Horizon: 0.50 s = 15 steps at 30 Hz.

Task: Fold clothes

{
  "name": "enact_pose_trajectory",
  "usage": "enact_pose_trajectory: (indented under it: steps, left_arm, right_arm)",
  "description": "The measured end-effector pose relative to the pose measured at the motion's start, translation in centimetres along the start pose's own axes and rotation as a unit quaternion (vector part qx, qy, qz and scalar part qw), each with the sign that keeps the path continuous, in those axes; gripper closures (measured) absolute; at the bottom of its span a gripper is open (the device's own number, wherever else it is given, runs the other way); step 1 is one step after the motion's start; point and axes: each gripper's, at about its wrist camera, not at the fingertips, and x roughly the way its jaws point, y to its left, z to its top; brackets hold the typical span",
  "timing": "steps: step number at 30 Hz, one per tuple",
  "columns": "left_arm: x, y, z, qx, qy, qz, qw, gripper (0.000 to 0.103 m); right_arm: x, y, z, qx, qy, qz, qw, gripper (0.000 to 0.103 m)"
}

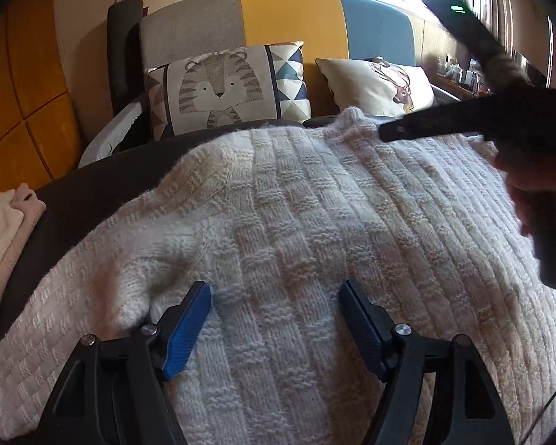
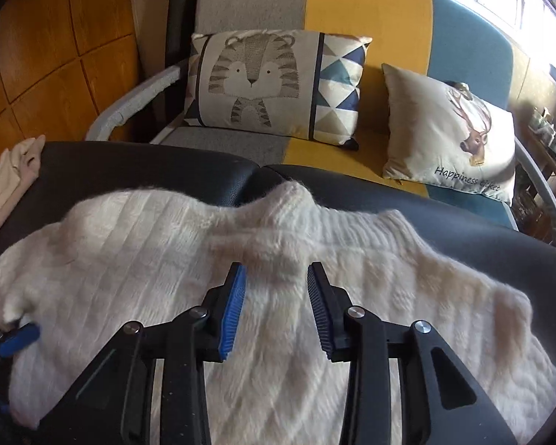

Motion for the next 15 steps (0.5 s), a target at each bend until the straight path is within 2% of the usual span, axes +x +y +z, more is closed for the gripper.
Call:
enact_pose_trajectory:
  steps: [4,8,10,11,13,15]
  left_arm:
    - [0.0,0.3,-0.2,-0.01,-0.004,-0.006,0.9999,0.023]
    - [0.1,0.3,-0.3,-0.009,-0.007,-0.002,0.9999,0.023]
    - [0.1,0.3,-0.3,-0.01,-0.006,-0.003,0.9999,0.022]
    - [0.1,0.4,-0.3,-0.01,-0.006,-0.003,0.9999,0.022]
    - [0.1,0.4,-0.3,-0.01,-0.006,-0.003,0.9999,0.022]
    - [0.0,0.3,-0.4,-0.009,-0.007,-0.001,0.9999,0.022]
  right_arm:
    - [3.7,0.7,2.4,-0.013,0.002,-0.007,1.0,0.065]
    - [3.7,-0.3,2.7,0.008,-0.002,0.007,1.0,0.063]
    - [2.9,-1.1,3.0,0.017,0.002,0.038,0.999,0.062]
    - [2.2,-1.8,2.9,0.03,-0.009,0.049,0.998,0.062]
    - [0.7,-3.7,2.5,0.062,-0.037,0.041,0.997,0.062]
    - [0.9,-5.6,2.0,0.077,-0.017,0.005,0.997,0.062]
